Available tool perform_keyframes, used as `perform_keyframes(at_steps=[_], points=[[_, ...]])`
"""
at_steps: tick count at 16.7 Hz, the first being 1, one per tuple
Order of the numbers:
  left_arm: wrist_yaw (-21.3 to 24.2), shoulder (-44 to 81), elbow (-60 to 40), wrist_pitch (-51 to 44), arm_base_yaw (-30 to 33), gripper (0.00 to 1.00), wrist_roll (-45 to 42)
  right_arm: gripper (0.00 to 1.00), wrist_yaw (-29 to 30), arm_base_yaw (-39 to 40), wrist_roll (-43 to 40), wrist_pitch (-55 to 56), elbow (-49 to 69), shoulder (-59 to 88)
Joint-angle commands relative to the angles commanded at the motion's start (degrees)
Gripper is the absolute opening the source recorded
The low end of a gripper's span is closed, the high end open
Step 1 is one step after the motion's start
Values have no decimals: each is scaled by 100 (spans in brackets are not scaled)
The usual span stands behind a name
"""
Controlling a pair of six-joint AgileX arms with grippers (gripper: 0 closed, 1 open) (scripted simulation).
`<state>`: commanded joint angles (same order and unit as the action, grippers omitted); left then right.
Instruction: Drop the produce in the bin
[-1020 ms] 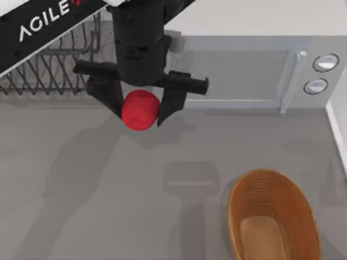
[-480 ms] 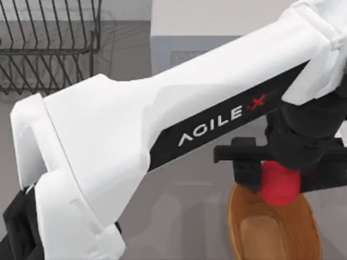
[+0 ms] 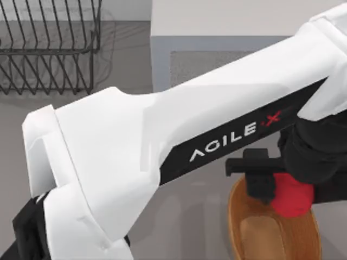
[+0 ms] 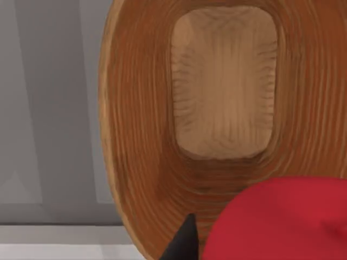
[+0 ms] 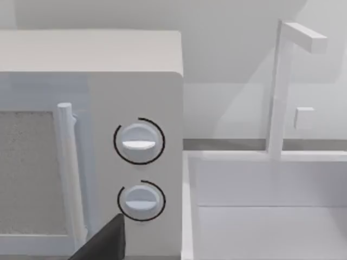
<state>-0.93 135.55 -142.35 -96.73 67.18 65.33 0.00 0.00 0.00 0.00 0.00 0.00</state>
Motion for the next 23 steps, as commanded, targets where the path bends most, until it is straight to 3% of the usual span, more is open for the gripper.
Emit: perform_keyframes(at_steps=[10, 16, 23], points=[[-10, -446, 2278, 1782, -2, 0, -11, 100, 0, 0, 0, 0, 0, 0], [-12, -488, 2466, 1966, -6, 0, -2, 100, 0, 0, 0, 0, 0, 0], [-12, -488, 2466, 1966, -6, 53, -2, 100, 0, 0, 0, 0, 0, 0]])
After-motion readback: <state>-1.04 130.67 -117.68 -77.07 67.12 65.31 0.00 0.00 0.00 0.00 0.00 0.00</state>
